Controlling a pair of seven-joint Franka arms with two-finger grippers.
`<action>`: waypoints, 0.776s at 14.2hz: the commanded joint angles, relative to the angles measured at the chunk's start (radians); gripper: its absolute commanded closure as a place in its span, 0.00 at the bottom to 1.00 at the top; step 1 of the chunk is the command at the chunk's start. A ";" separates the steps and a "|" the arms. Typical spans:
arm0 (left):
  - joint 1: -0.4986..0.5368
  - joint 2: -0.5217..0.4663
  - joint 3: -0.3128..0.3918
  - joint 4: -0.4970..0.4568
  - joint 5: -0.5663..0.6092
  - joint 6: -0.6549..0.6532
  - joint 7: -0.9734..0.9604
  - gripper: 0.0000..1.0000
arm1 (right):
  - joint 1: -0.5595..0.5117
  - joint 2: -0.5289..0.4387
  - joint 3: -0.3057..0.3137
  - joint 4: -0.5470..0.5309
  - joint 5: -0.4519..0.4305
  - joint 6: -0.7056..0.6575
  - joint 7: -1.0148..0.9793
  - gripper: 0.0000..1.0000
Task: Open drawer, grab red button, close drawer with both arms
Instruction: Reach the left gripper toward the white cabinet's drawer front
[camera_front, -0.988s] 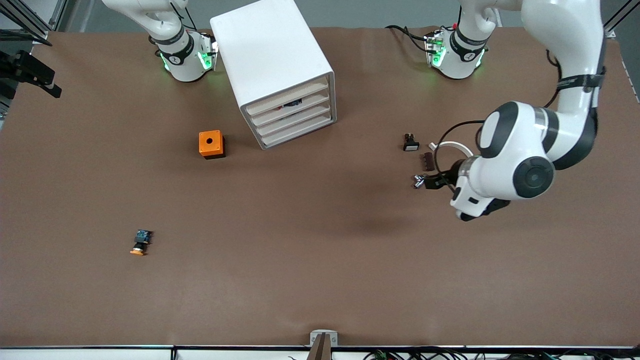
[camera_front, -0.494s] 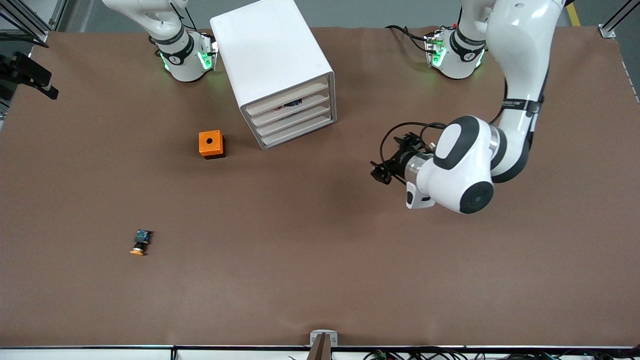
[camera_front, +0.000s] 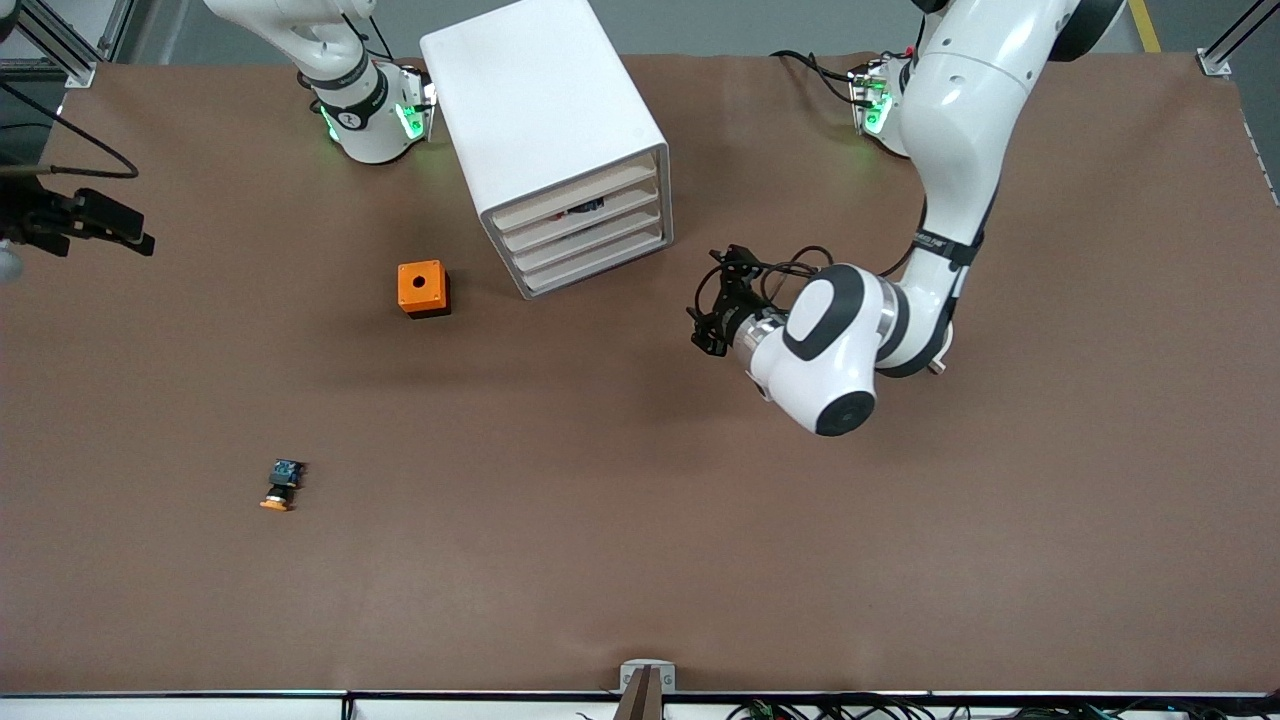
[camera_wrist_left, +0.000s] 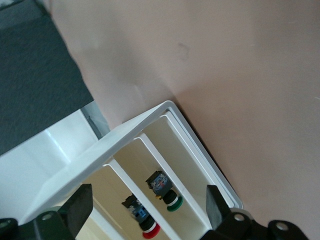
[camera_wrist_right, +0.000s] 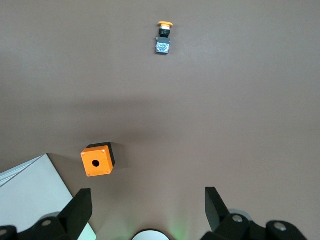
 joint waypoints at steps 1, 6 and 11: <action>0.001 0.044 -0.041 0.041 -0.044 -0.053 -0.152 0.00 | -0.035 0.055 0.011 0.035 -0.016 -0.014 -0.012 0.00; -0.002 0.142 -0.071 0.043 -0.181 -0.125 -0.360 0.00 | -0.064 0.115 0.013 0.049 -0.016 -0.017 -0.014 0.00; -0.047 0.178 -0.076 0.038 -0.255 -0.126 -0.405 0.09 | -0.059 0.118 0.017 0.032 -0.002 -0.014 0.069 0.00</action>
